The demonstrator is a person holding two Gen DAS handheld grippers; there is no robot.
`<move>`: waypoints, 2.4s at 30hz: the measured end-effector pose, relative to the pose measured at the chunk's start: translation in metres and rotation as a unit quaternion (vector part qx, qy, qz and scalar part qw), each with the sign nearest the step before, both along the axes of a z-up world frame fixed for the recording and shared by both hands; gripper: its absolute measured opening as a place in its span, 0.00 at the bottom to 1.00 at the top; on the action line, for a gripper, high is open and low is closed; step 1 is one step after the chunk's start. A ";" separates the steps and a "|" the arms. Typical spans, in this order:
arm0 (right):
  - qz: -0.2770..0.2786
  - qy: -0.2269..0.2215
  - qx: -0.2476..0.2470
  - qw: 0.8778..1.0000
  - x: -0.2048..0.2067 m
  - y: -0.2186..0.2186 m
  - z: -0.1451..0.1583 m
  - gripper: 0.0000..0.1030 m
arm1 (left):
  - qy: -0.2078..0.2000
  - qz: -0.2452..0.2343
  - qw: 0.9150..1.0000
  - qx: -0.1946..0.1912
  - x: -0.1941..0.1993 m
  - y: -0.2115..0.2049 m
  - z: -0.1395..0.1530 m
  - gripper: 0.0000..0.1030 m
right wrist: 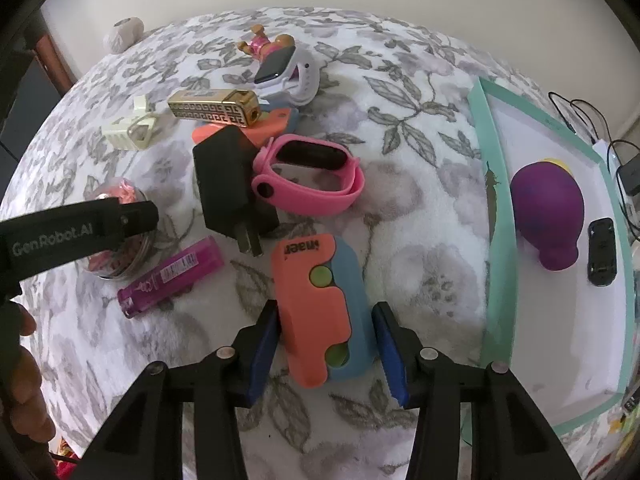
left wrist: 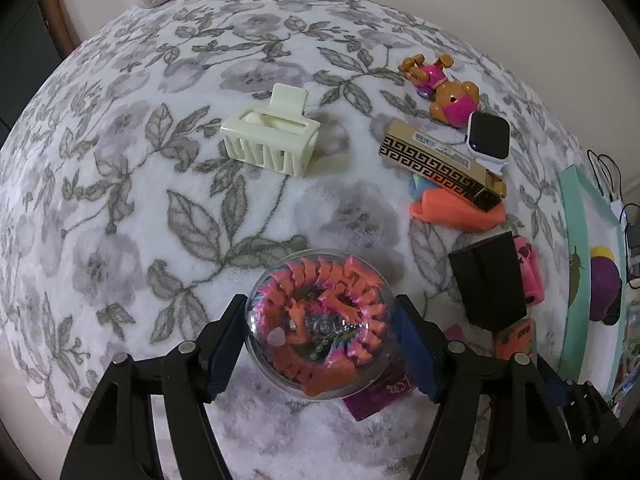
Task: Organize rigid objects
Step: 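Grasp the orange-and-blue case with the right gripper while the left gripper lifts the container, then carry container with left gripper toward teal box while right gripper carries case there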
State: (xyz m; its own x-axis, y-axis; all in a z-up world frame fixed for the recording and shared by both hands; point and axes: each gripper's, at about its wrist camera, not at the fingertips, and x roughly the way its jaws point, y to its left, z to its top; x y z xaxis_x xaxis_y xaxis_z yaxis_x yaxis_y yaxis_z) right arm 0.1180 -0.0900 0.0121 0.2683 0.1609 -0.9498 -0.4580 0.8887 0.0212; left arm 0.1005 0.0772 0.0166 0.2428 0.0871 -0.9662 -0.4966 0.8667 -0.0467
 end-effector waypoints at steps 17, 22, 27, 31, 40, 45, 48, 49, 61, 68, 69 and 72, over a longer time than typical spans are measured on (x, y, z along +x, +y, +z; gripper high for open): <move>-0.052 -0.009 0.089 0.995 0.008 -0.024 0.038 0.40 | -0.112 0.045 0.992 0.023 -0.004 0.017 0.069 0.71; -0.074 -0.015 0.122 0.990 0.011 -0.040 0.051 0.22 | -0.160 0.032 0.986 0.039 -0.010 0.006 0.106 0.71; -0.079 -0.004 0.119 0.990 0.015 -0.044 0.042 0.21 | -0.161 0.020 0.986 0.042 -0.013 -0.001 0.113 0.71; -0.076 -0.004 0.119 0.990 0.015 -0.044 0.041 0.22 | -0.143 0.023 0.989 0.037 -0.013 0.000 0.105 0.71; -0.063 -0.002 0.099 0.993 0.014 -0.038 0.036 0.22 | -0.135 0.025 0.990 0.029 -0.014 0.001 0.101 0.71; -0.063 0.004 0.093 0.994 0.013 -0.037 0.031 0.21 | -0.127 0.023 0.991 0.029 -0.014 0.000 0.096 0.71; -0.056 0.002 0.085 0.995 0.011 -0.034 0.032 0.21 | -0.127 0.021 0.991 0.030 -0.014 -0.001 0.096 0.71; -0.056 0.004 0.086 0.995 0.011 -0.035 0.032 0.21 | -0.128 0.019 0.991 0.031 -0.014 -0.001 0.096 0.71; -0.111 -0.025 0.178 0.978 0.019 -0.077 0.079 0.21 | -0.172 -0.014 0.984 0.041 -0.015 -0.023 0.119 0.71; -0.115 -0.012 0.178 0.977 0.021 -0.083 0.071 0.21 | -0.166 -0.024 0.985 0.048 -0.013 -0.032 0.118 0.71; -0.113 -0.012 0.176 0.978 0.021 -0.081 0.069 0.21 | -0.166 -0.026 0.985 0.048 -0.013 -0.033 0.118 0.71; -0.102 -0.007 0.160 0.982 0.019 -0.073 0.061 0.21 | -0.162 -0.031 0.985 0.050 -0.013 -0.035 0.116 0.71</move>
